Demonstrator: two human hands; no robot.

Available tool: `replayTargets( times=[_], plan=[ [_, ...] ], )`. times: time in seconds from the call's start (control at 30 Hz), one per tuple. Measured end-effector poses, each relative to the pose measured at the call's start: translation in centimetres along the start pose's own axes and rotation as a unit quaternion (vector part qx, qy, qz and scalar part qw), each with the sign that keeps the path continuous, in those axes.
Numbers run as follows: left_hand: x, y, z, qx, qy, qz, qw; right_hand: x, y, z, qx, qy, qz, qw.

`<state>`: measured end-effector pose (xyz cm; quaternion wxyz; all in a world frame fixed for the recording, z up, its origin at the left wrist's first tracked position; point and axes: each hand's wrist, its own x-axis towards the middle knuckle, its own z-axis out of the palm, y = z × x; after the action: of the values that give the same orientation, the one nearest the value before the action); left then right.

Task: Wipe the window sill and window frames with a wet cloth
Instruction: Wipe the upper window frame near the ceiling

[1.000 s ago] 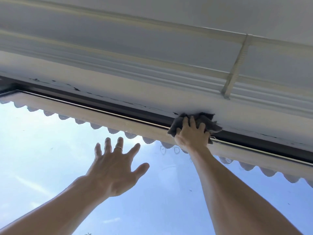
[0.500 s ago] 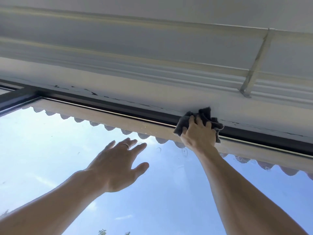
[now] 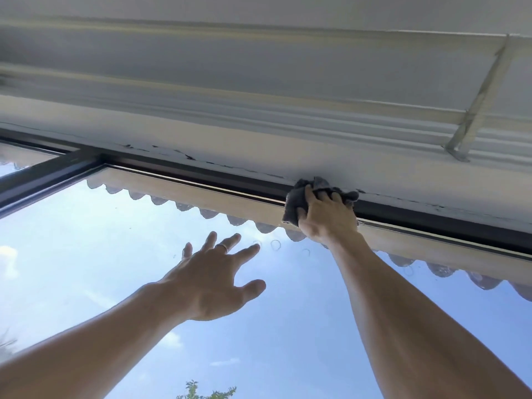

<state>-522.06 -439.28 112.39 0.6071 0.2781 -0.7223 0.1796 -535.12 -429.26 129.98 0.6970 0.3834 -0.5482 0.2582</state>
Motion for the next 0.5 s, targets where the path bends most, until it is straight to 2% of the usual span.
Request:
replayTargets(
  times=[0.1, 0.17, 0.23, 0.33, 0.4, 0.43, 0.5],
  plan=[
    [-0.3, -0.8, -0.4, -0.009, -0.004, 0.017, 1.0, -0.9, 3.9, -0.2, 0.002, 0.066, 0.174, 0.983],
    [-0.3, -1.1, -0.4, -0.011, -0.001, 0.029, 1.0, -1.5, 4.3, 0.2, -0.004, 0.078, 0.237, 0.968],
    [-0.4, -1.4, -0.3, -0.012, -0.001, 0.034, 0.999, -0.9, 1.9, 0.4, 0.007, 0.053, 0.196, 0.979],
    [-0.5, -1.3, 0.0, -0.013, -0.008, 0.036, 0.999, 0.6, -2.2, 0.9, 0.037, 0.011, 0.017, 0.999],
    [-0.5, -1.5, -0.3, -0.015, -0.014, 0.038, 0.999, 1.3, -3.3, 0.7, 0.052, -0.017, -0.058, 0.997],
    [-0.5, -1.7, -0.5, -0.015, -0.023, 0.037, 0.999, 1.4, -3.0, 0.4, 0.058, -0.026, -0.056, 0.996],
    [-0.4, -2.1, -0.8, -0.014, -0.04, 0.039, 0.998, 1.1, -1.2, -0.1, 0.071, 0.011, 0.028, 0.997]
  ],
)
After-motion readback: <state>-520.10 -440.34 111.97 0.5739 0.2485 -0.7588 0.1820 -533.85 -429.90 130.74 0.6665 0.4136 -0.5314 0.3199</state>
